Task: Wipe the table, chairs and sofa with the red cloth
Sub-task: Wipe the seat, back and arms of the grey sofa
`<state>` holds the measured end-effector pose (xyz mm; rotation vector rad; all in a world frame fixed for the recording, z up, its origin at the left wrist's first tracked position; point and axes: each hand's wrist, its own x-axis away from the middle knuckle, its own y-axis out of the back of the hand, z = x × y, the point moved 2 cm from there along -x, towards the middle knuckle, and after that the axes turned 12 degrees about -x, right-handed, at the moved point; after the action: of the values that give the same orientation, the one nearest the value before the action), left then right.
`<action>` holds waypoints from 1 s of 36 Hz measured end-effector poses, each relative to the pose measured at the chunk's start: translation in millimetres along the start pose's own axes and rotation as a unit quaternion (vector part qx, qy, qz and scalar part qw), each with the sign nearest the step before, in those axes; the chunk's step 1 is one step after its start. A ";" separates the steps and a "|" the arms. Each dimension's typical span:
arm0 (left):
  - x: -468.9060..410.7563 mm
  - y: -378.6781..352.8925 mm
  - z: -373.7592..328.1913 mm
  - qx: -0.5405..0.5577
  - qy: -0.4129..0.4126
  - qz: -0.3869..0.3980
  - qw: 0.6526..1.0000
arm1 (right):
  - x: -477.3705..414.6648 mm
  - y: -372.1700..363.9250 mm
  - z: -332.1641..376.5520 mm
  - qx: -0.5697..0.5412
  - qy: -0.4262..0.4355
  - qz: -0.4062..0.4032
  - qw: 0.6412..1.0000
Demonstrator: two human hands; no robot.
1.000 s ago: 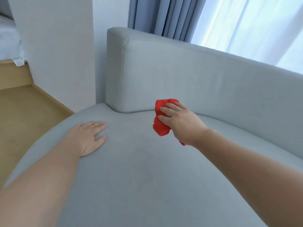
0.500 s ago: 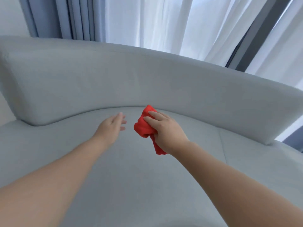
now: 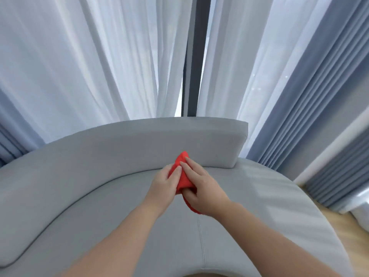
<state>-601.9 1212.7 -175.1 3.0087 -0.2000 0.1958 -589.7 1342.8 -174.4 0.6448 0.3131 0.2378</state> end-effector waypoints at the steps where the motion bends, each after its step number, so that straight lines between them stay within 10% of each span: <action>1: -5.6 -9.5 -14.3 -0.014 -0.007 0.010 1.000 | -1.1 17.6 0.7 -0.003 -0.006 -0.008 1.000; 20: -150.4 -182.4 -48.6 -0.251 -0.115 0.191 0.942 | 0.3 143.5 -175.7 -0.045 -0.170 -0.228 0.958; 26: -253.0 -254.6 -14.4 -0.530 -0.170 0.156 0.816 | -22.0 189.1 -318.5 -0.149 -0.298 -0.245 0.910; 36: -447.3 -358.8 36.7 -0.702 -0.210 0.115 0.671 | -119.0 230.0 -512.8 -0.317 -0.301 -0.335 0.835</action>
<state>-987.3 1616.4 -311.9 1.3958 -0.4804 -0.4524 -910.7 1765.8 -393.7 -0.0978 -0.1701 -0.5277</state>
